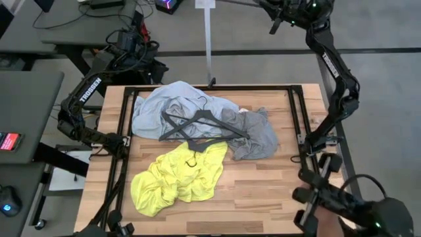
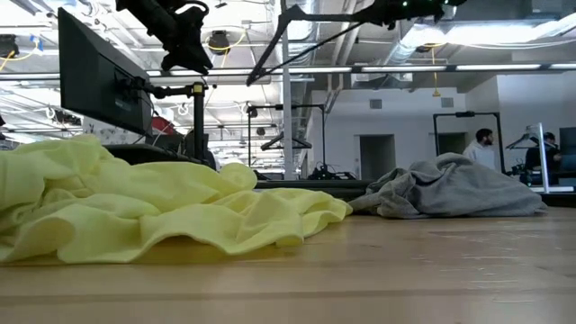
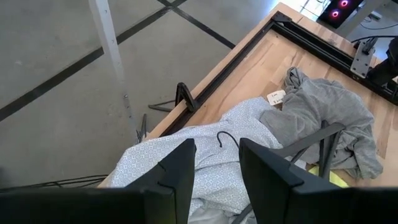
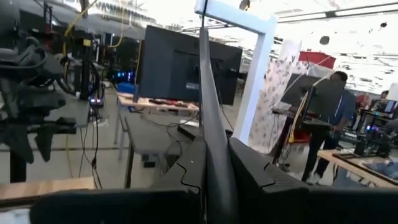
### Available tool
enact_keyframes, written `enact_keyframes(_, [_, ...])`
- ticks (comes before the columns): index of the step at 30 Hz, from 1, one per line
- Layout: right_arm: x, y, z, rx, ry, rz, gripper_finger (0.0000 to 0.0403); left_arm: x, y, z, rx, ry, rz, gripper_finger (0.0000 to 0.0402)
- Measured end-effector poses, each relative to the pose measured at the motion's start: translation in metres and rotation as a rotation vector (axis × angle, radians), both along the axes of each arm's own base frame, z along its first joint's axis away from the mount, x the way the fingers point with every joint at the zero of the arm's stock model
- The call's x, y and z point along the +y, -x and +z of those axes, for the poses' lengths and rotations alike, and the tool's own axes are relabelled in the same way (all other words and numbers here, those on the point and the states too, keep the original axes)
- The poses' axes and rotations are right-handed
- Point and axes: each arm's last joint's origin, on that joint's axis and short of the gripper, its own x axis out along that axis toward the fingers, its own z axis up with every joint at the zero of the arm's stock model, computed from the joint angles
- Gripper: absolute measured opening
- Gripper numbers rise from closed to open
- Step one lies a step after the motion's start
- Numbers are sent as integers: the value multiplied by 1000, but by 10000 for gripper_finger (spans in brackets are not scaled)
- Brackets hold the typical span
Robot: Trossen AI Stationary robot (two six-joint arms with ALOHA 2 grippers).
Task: Hang clothes
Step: Remove the hanger from the rack
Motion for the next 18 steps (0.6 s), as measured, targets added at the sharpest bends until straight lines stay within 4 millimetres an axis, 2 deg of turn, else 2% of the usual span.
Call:
enact_keyframes(6, [25,-6,11,21,16,53,29,1,3,-2,100,-51,74,109])
enact_keyframes(11, [47,-12,18,32,9,94,29,2,4,-2,109,-57,86,109])
enact_keyframes(18, [75,-30,21,1,-173,217,29,-4,3,1,141,-79,171,109])
